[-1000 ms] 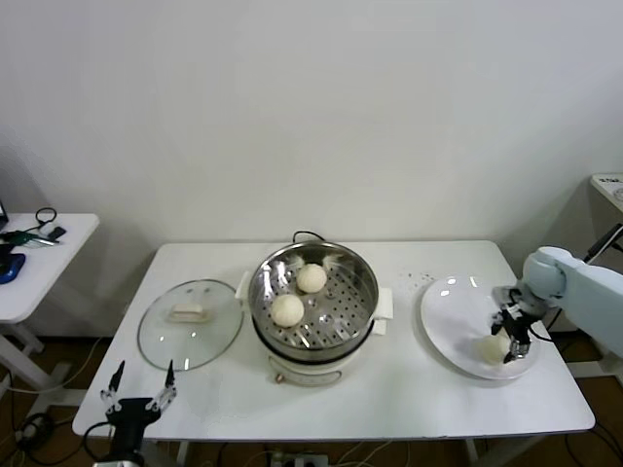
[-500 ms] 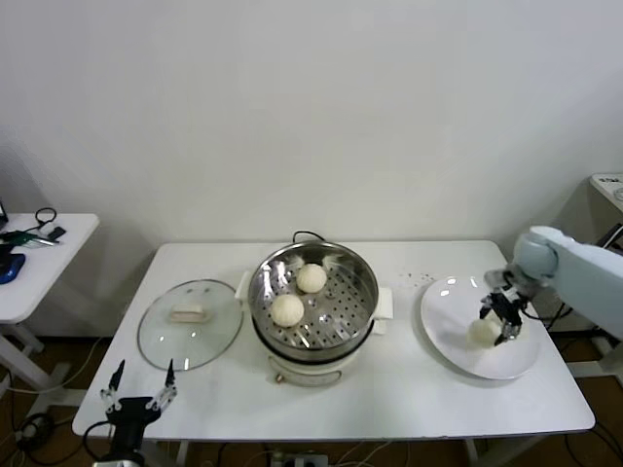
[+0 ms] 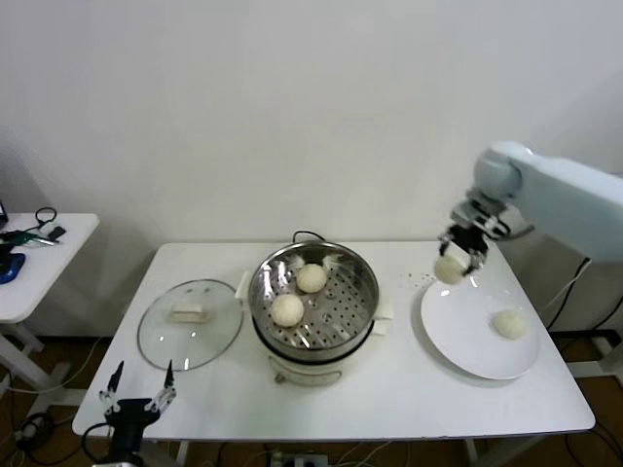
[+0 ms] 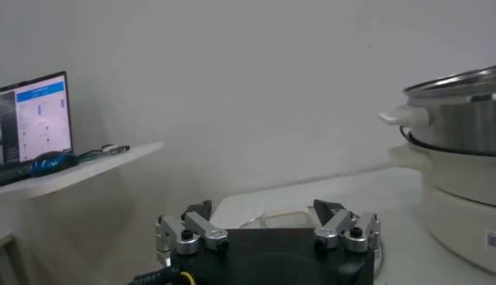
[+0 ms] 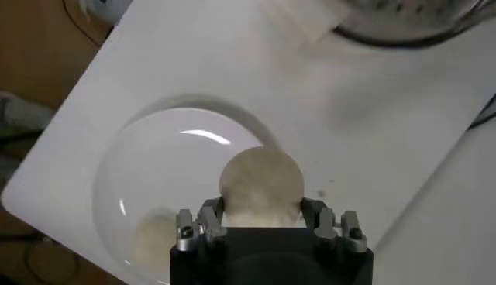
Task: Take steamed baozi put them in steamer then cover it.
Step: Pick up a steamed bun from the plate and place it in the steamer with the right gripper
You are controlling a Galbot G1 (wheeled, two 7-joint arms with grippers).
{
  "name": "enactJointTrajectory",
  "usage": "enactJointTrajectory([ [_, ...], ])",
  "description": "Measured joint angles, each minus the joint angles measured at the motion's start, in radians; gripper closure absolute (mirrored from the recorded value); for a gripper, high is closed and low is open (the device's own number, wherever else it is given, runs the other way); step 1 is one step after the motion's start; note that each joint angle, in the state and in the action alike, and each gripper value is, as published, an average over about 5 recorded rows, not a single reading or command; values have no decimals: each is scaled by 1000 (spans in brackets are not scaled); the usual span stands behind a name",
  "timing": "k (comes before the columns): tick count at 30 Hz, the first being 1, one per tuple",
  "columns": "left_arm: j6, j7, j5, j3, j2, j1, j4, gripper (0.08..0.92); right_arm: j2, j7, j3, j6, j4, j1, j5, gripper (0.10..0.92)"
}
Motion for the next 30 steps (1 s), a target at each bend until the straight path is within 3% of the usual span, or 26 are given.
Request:
enactJointTrajectory([
  [16,-1,3,-3,-1,6,5,-1,177,282,-20,30,140,137,18,-45,356],
  [30,-2,2,-23,-9,17,2,12,177,380,-20,39,180,233,-85,-125,355],
])
